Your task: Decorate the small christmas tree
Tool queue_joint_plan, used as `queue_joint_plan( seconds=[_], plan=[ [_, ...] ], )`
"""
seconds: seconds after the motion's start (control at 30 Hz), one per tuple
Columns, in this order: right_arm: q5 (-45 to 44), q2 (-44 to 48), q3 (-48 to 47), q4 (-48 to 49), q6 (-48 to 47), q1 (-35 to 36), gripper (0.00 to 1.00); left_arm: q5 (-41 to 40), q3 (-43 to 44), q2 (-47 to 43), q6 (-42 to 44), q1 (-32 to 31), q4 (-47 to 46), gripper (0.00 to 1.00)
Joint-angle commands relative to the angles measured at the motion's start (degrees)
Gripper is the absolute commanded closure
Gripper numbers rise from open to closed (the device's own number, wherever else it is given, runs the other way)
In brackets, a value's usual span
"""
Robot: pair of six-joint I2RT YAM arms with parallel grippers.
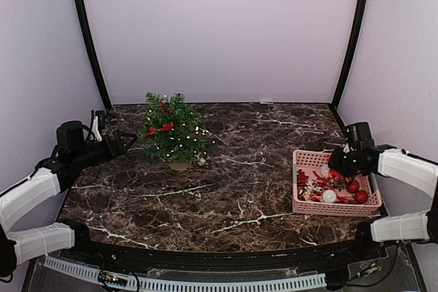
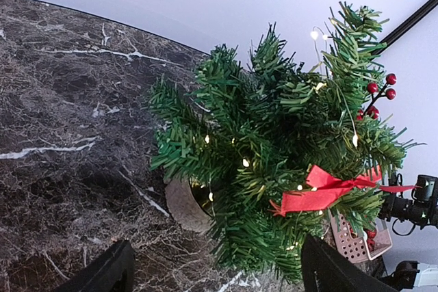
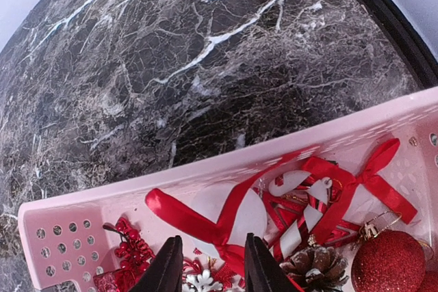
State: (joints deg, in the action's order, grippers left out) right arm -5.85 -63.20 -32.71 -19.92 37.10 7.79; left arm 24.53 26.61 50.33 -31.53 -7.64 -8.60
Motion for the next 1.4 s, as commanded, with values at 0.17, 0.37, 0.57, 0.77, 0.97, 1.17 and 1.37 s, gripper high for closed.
queue_joint_plan(
  seconds=[0.17, 0.37, 0.57, 0.77, 0.97, 1.17, 1.37],
  plan=[
    [0.63, -2.4, 0.13, 5.13, -2.34, -0.32, 0.76, 0.6, 1.79, -0.75, 1.47, 0.24, 2.11, 0.14],
    [-0.85, -3.6, 0.27, 4.42, -2.46, -0.32, 0.81, 0.69, 2.02, -1.15, 1.56, 0.25, 2.56, 0.14],
    [-1.37, -3.59, 0.71, 4.22, -2.23, -0.32, 0.84, 0.56, 1.93, -1.37, 1.6, 0.23, 2.79, 0.14],
    [-2.09, -4.17, 0.61, 3.19, -2.39, -0.32, 0.85, 0.75, 1.84, -1.35, 1.58, 0.2, 2.84, 0.14],
    [-2.72, -3.75, 0.8, 2.52, -2.41, -0.32, 0.86, 0.72, 1.48, -1.46, 1.4, 0.25, 2.65, 0.14],
    [-2.29, -4.71, 0.8, 2.68, -2.67, -0.32, 0.87, 0.83, 1.28, -1.38, 1.3, 0.23, 2.32, 0.14],
    [-2.07, -5.03, 1.01, 2.53, -2.71, -0.32, 0.9, 0.81, 0.94, -1.67, 1.14, 0.2, 2.29, 0.14]
  ],
)
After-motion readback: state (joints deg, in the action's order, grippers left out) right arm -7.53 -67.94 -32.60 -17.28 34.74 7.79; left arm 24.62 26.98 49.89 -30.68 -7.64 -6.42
